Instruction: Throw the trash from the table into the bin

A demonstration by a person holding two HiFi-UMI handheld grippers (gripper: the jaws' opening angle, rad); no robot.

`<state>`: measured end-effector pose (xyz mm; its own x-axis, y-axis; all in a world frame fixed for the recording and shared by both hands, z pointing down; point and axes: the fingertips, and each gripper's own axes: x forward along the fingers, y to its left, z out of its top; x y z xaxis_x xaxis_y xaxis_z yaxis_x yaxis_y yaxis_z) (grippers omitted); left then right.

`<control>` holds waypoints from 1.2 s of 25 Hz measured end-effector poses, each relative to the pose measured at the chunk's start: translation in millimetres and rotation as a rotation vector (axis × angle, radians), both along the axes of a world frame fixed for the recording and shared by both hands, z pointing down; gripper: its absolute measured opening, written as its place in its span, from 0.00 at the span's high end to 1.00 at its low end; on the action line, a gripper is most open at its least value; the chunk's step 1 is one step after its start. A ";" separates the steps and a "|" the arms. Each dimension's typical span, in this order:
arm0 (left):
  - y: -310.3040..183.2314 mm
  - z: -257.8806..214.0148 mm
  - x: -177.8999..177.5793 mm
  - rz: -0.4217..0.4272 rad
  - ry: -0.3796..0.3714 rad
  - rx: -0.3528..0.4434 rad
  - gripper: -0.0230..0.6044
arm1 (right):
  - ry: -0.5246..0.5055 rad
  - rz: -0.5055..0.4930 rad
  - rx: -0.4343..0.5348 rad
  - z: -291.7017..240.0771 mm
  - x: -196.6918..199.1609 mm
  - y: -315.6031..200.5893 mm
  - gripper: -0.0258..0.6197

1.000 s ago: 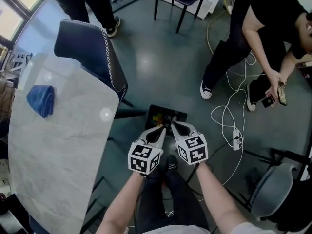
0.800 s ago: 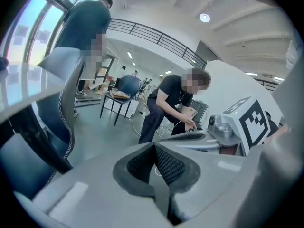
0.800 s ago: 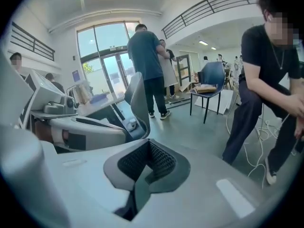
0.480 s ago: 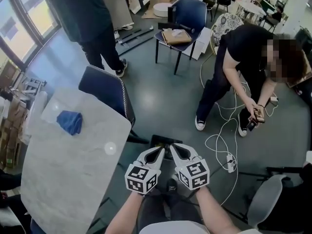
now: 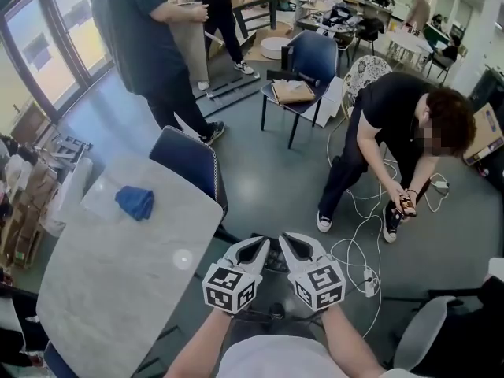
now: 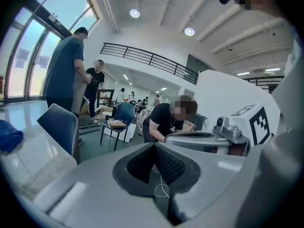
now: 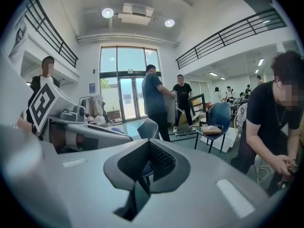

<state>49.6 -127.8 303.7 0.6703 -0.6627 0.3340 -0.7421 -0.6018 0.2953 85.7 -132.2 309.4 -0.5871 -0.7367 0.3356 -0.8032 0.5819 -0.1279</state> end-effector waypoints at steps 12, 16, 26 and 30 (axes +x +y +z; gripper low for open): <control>3.6 -52.4 13.4 0.007 -0.013 0.101 0.96 | -0.043 -0.004 0.091 -48.6 10.0 3.3 0.92; 4.5 -57.2 17.7 0.005 -0.010 0.114 0.96 | -0.054 -0.006 0.104 -55.1 12.6 3.3 0.92; 10.0 -66.0 18.3 0.009 0.006 0.128 0.96 | -0.052 -0.007 0.125 -68.2 11.1 10.0 0.92; 8.8 -66.8 19.4 0.009 0.014 0.131 0.96 | -0.054 -0.010 0.130 -69.8 12.0 10.1 0.92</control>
